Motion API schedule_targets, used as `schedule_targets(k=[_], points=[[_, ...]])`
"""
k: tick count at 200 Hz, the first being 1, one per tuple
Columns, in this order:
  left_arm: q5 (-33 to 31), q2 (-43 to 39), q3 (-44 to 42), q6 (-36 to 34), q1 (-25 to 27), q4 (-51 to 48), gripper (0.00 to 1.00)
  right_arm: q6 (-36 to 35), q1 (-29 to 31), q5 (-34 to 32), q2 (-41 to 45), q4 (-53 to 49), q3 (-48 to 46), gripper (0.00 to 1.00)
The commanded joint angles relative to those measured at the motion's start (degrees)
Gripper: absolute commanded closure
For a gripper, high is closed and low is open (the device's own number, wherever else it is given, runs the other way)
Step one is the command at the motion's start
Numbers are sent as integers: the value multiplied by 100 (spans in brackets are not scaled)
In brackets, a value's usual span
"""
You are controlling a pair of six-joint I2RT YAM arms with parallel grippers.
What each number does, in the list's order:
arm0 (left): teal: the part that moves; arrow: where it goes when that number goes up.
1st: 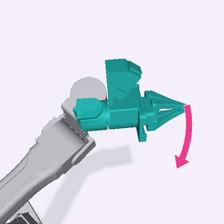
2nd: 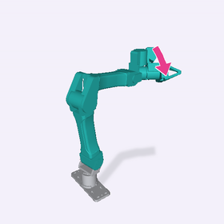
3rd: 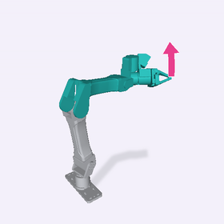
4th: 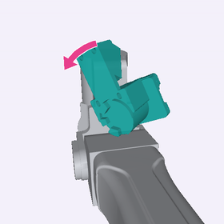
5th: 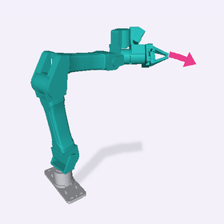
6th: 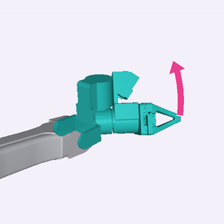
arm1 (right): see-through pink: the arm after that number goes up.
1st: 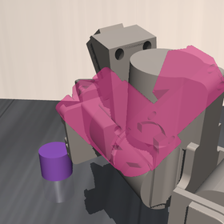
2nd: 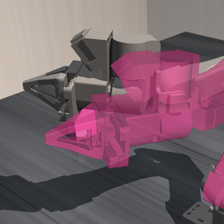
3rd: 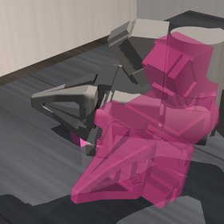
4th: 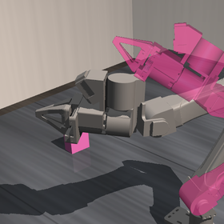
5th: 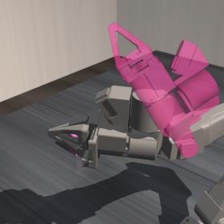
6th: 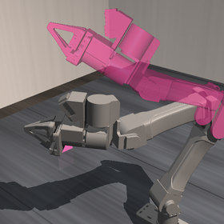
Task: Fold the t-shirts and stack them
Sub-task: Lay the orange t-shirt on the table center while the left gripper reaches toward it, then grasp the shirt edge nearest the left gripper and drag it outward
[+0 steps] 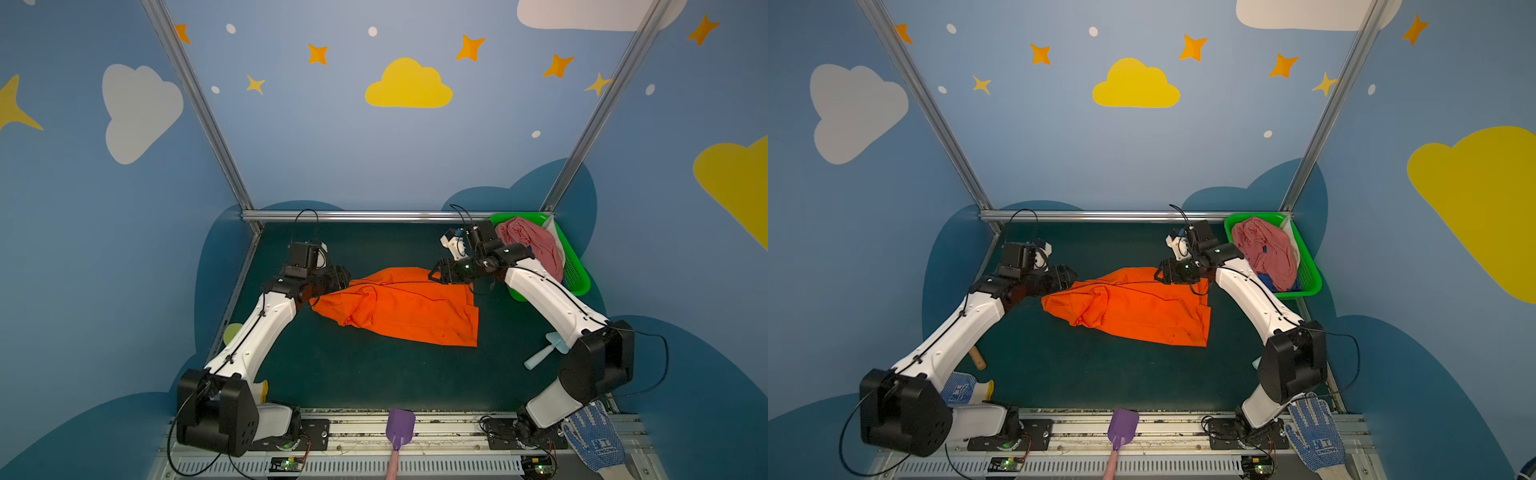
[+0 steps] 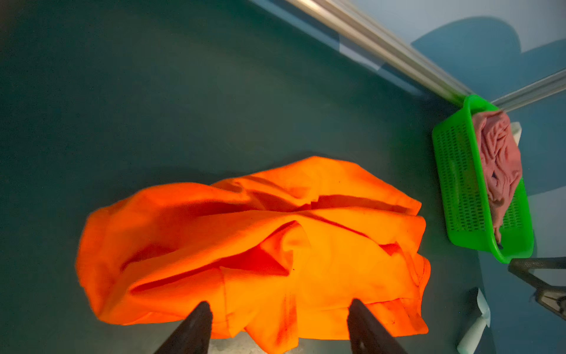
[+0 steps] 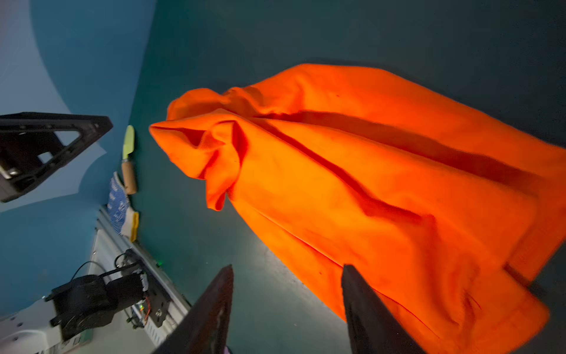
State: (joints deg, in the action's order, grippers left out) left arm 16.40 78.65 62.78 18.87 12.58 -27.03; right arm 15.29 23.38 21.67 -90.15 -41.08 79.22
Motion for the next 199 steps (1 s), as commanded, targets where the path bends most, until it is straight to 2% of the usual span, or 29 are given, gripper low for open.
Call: schedule_targets(k=[1, 28, 61, 93, 154, 172, 199], points=[[-15, 421, 241, -254, 461, -735, 31, 287, -293, -402, 664, 42, -617, 48], [-224, 1093, 705, -344, 876, -1007, 27, 589, -661, -546, 975, 205, -1387, 55], [-383, 2208, 1807, -447, 1231, -1843, 24, 588, -863, -356, 952, 231, -1707, 59], [-1438, 3071, 2668, -390, 1570, -2490, 25, 632, -915, -238, 982, 410, -1848, 60], [-3570, 4129, 3814, -443, 2082, -3335, 41, 641, -1021, -151, 1023, 545, -2004, 61], [-4007, 4339, 3988, -466, 2194, -3432, 42, 682, -1045, -103, 1034, 616, -2080, 61], [-4198, 4547, 4193, -418, 2205, -3535, 47, 735, -1053, -58, 1015, 691, -2156, 62]])
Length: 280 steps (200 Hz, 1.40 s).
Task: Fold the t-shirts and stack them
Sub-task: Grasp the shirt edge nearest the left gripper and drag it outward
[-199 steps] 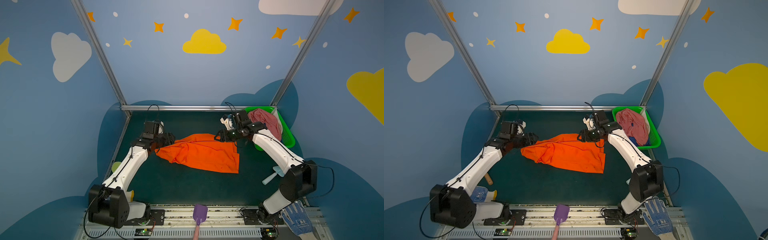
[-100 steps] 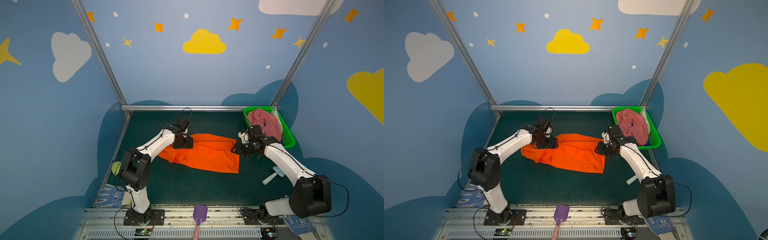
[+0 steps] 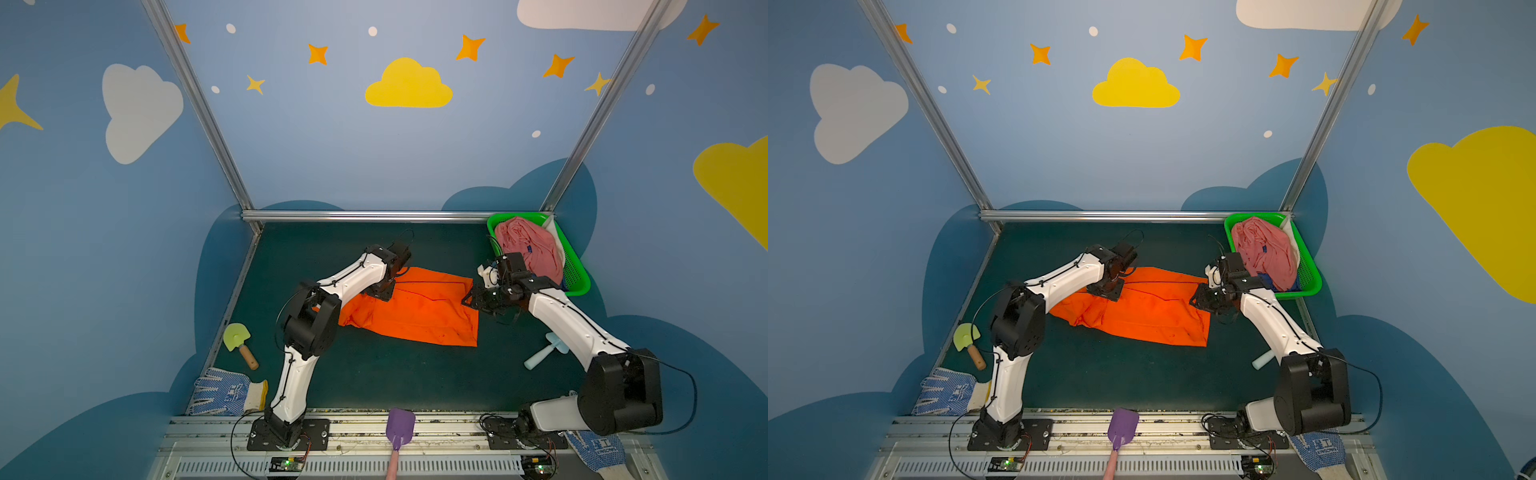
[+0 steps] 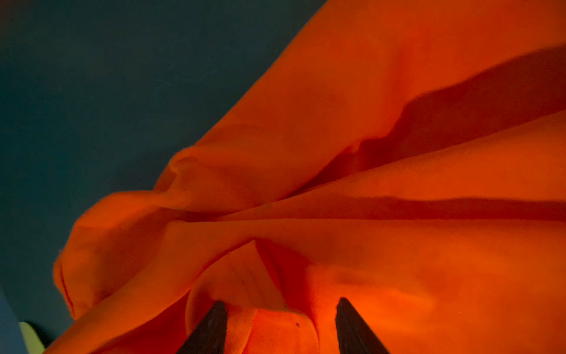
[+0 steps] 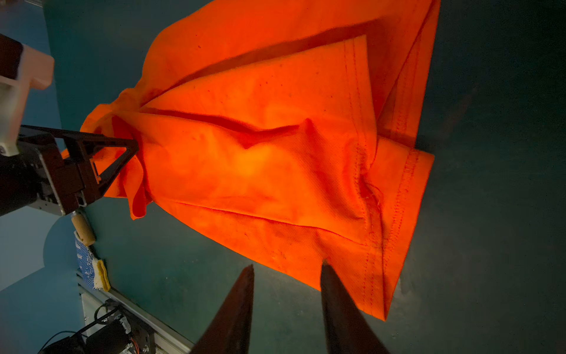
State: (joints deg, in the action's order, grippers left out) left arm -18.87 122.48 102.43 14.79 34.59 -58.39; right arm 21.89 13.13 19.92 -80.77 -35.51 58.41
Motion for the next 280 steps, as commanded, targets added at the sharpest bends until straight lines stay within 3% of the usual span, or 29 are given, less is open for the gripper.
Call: schedule_targets(k=[1, 36, 74, 107, 150, 223, 255, 280], points=[[-684, 168, 235, -5, 4, -400, 47, 73, -24, 117, 74, 133, -80, 62], [-1014, 207, 340, 8, 2, -363, 58, 117, -34, 207, 71, 200, -111, 62], [-1236, 273, 555, 3, -40, -511, 84, 147, -30, 346, 122, 249, -102, 63], [-1259, -51, 611, 42, -82, -566, 95, 143, -30, 346, 118, 212, -142, 63], [-1272, -983, 422, 31, -272, -594, 95, 127, -30, 246, 160, 67, -284, 63], [-285, -3142, -927, 275, -1102, 46, 95, 151, -32, 179, 299, 0, -528, 63], [275, -3952, -1734, 244, -1203, 707, 95, 164, -32, 179, 246, -36, -633, 64], [326, -4348, -2181, 372, -1209, 991, 95, 166, -31, -1, 257, -153, -747, 66]])
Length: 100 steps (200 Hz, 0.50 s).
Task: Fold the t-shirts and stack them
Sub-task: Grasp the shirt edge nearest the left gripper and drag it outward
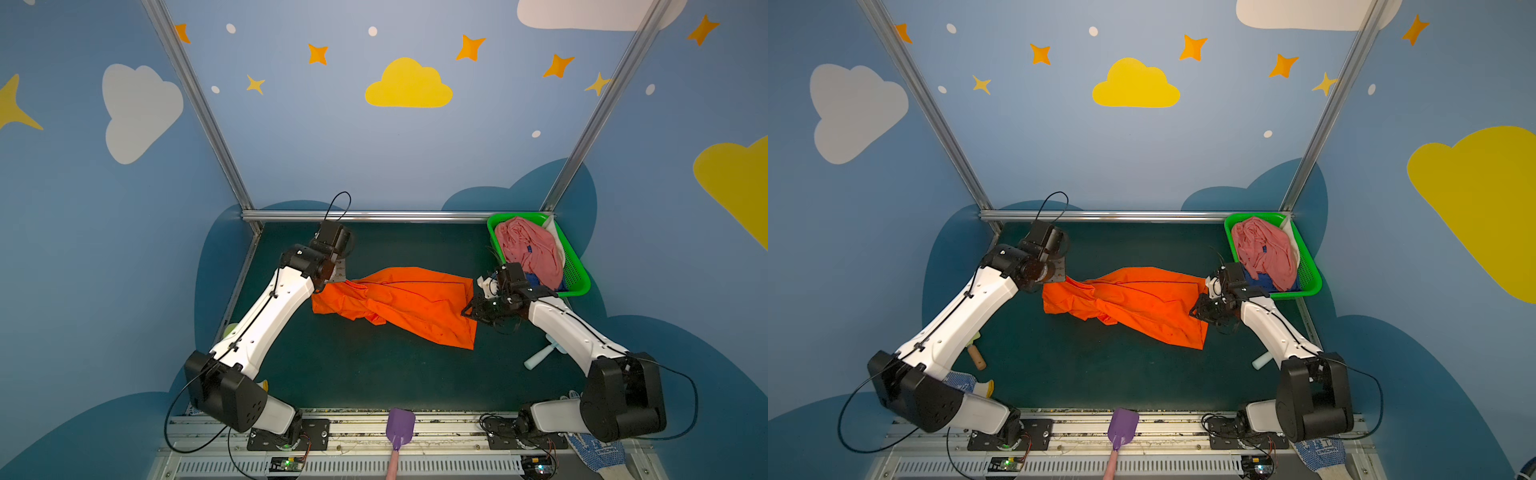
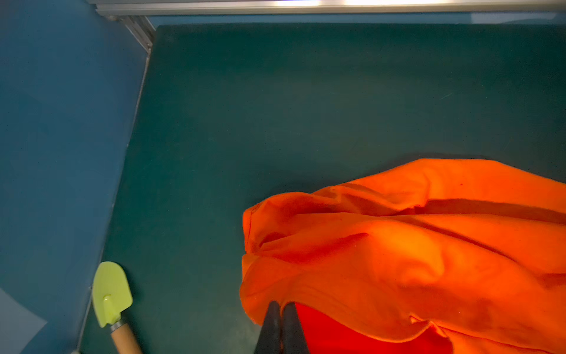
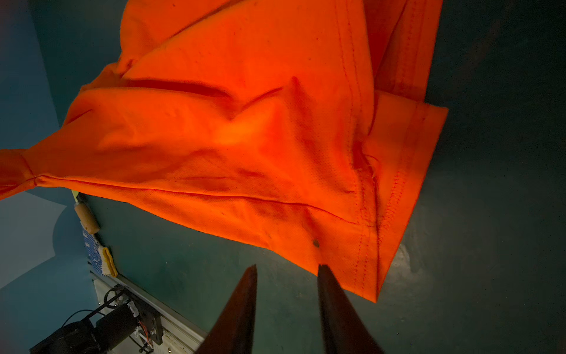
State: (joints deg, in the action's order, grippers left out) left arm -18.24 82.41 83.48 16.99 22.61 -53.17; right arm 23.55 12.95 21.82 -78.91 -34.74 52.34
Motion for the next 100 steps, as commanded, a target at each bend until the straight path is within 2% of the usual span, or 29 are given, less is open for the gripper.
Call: schedule_targets(k=[1, 43, 100], points=[[252, -358, -296, 162, -11, 471, 95, 0, -13, -202, 70, -237, -147, 66], [141, -807, -825, 344, -158, 645, 95, 46, -17, -568, 23, -272, -324, 66], [290, -1274, -1546, 618, -262, 879, 95, -48, -37, -561, -646, -101, -97, 61]])
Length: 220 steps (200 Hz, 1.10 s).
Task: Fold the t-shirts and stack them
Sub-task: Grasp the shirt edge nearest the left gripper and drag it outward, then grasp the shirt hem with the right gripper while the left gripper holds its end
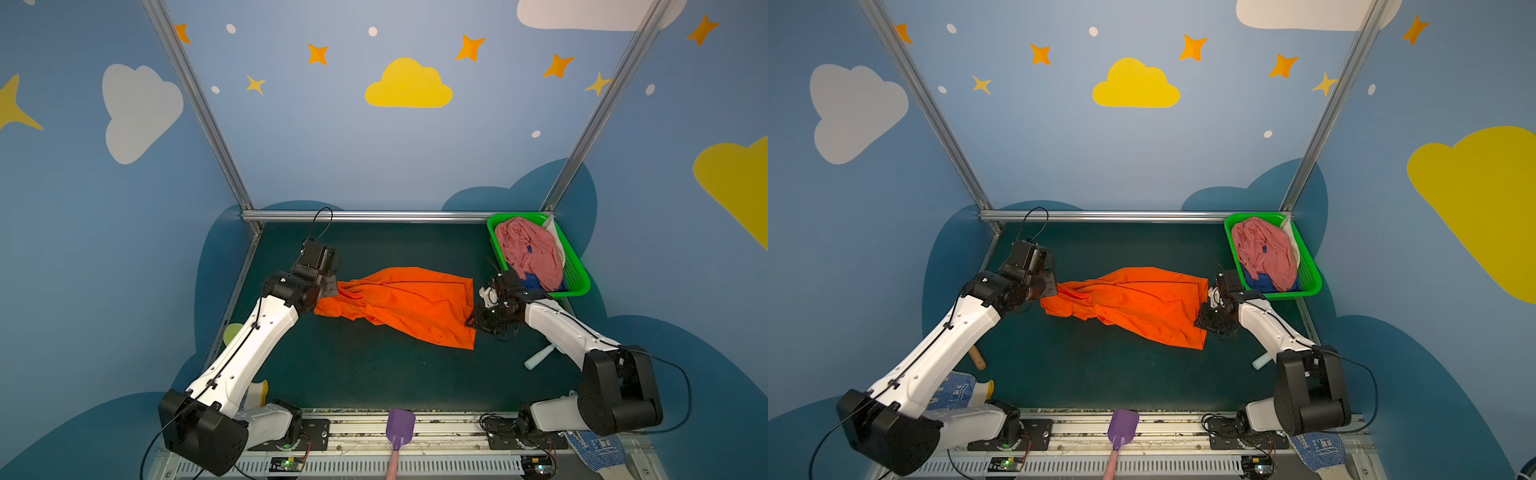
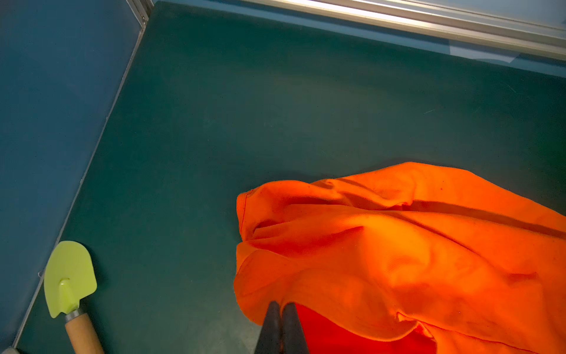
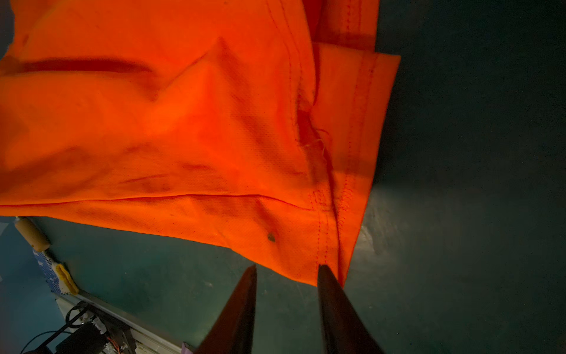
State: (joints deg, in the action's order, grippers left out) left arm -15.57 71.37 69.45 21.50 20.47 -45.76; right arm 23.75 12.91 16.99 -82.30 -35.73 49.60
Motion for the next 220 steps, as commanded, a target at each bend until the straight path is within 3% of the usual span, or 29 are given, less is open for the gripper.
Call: schedule_targets(k=[1, 115, 179, 220], points=[[21, -169, -147, 169, -54, 133, 95, -70, -29, -76, -319, 1, 179, 61], [90, -282, -270, 215, -198, 120, 95, -63, -117, 53, -1340, 509, 449, 59], [90, -404, -343, 232, -243, 85, 95, 71, -114, 392, -1379, 627, 401, 78], [95, -451, -377, 230, -267, 94, 95, 84, -116, 444, -1146, 441, 392, 75]])
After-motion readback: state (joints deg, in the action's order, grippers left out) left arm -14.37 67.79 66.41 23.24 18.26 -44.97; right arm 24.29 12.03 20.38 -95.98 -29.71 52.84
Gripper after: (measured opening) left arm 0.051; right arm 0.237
